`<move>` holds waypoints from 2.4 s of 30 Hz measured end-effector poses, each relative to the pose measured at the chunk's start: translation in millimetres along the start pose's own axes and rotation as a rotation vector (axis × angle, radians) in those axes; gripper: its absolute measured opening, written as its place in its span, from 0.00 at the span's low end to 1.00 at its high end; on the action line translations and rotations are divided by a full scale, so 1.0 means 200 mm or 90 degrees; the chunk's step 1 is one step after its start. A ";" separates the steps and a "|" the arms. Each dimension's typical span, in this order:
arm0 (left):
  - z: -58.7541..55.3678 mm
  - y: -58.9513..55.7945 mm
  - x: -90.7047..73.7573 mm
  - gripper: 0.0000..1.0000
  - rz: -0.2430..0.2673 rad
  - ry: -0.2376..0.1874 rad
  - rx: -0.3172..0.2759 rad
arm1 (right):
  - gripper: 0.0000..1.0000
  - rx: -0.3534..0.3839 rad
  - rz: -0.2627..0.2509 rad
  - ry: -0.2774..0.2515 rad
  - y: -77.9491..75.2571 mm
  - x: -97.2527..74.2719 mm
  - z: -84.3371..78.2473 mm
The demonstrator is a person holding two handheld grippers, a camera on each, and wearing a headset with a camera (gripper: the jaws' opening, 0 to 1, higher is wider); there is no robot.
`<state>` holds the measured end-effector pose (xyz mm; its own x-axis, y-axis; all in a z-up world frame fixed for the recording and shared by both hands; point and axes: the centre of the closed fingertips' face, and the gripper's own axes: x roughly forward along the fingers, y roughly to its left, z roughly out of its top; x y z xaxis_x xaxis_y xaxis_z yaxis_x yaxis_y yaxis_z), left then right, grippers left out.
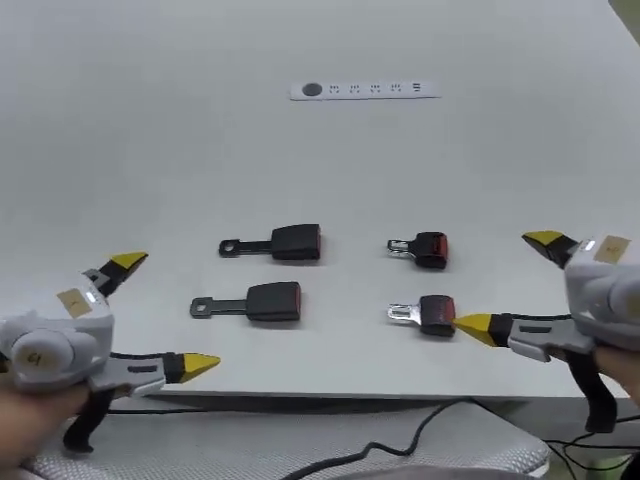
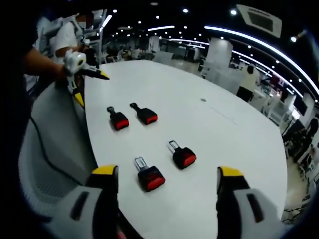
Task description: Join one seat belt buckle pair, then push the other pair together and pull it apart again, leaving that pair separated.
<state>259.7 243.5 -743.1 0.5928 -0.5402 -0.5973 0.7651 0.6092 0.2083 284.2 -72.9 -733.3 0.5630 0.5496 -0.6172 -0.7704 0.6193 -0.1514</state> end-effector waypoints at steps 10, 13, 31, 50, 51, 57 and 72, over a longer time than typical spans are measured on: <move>0.00 -0.02 0.08 0.88 -0.064 0.064 0.043 | 0.77 -0.029 0.050 -0.001 0.08 0.04 0.00; 0.03 -0.02 0.12 0.85 -0.077 0.061 0.070 | 0.73 -0.049 0.066 0.009 0.09 0.06 -0.02; -0.15 -0.13 0.40 0.65 -0.193 0.165 0.097 | 0.44 -0.130 0.185 0.091 0.16 0.23 -0.15; -0.17 -0.16 0.55 0.52 -0.299 0.216 0.137 | 0.38 -0.202 0.260 0.205 0.13 0.40 -0.37; -0.17 -0.16 0.56 0.50 -0.302 0.219 0.141 | 0.38 -0.202 0.261 0.208 0.13 0.41 -0.38; -0.16 -0.16 0.59 0.42 -0.313 0.227 0.162 | 0.33 -0.198 0.267 0.217 0.12 0.42 -0.38; -0.17 -0.16 0.60 0.35 -0.321 0.222 0.192 | 0.32 -0.177 0.270 0.201 0.15 0.42 -0.37</move>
<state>298.1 178.2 -847.2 0.0687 -0.4662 -0.8820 0.9930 0.1170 0.0155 286.5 -50.1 -847.1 0.1061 0.4975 -0.8609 -0.9818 0.1893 -0.0116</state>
